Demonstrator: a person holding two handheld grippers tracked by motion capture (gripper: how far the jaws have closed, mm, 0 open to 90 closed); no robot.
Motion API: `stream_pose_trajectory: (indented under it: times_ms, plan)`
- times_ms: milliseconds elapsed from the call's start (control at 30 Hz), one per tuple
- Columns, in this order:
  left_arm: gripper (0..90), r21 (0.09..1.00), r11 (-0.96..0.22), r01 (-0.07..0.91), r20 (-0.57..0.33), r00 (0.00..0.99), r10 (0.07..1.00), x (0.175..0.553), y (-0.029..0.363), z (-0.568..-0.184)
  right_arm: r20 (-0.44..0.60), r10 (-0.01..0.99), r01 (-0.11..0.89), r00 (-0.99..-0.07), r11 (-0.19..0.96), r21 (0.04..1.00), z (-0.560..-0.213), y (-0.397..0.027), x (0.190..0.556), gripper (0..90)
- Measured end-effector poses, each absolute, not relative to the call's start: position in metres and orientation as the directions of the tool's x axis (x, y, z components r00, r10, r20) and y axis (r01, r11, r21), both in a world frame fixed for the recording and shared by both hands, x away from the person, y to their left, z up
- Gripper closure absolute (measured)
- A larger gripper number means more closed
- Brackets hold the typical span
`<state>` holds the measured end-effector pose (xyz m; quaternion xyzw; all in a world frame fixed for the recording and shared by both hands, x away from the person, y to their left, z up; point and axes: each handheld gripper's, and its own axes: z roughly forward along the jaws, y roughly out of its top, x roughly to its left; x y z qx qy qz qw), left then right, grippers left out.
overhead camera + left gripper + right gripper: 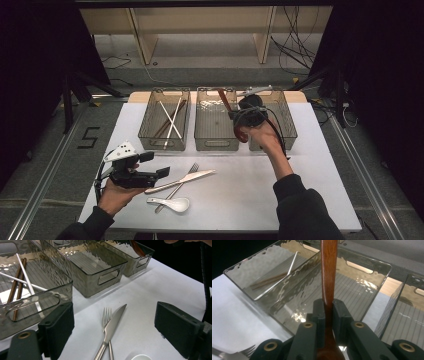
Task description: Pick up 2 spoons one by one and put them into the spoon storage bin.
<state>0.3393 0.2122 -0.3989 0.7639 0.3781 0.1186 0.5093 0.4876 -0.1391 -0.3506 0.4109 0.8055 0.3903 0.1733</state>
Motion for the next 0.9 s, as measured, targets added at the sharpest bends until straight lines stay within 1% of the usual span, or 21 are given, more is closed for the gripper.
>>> stream_pose_trajectory:
  times_ms: [900]
  plan:
    - [15.8,0.866,-0.216,0.451,-0.192,0.699,0.689,0.339,0.209,-0.4,0.021,0.825,0.537,-0.565,0.349,0.768,-0.364,-0.111,0.518,82.3]
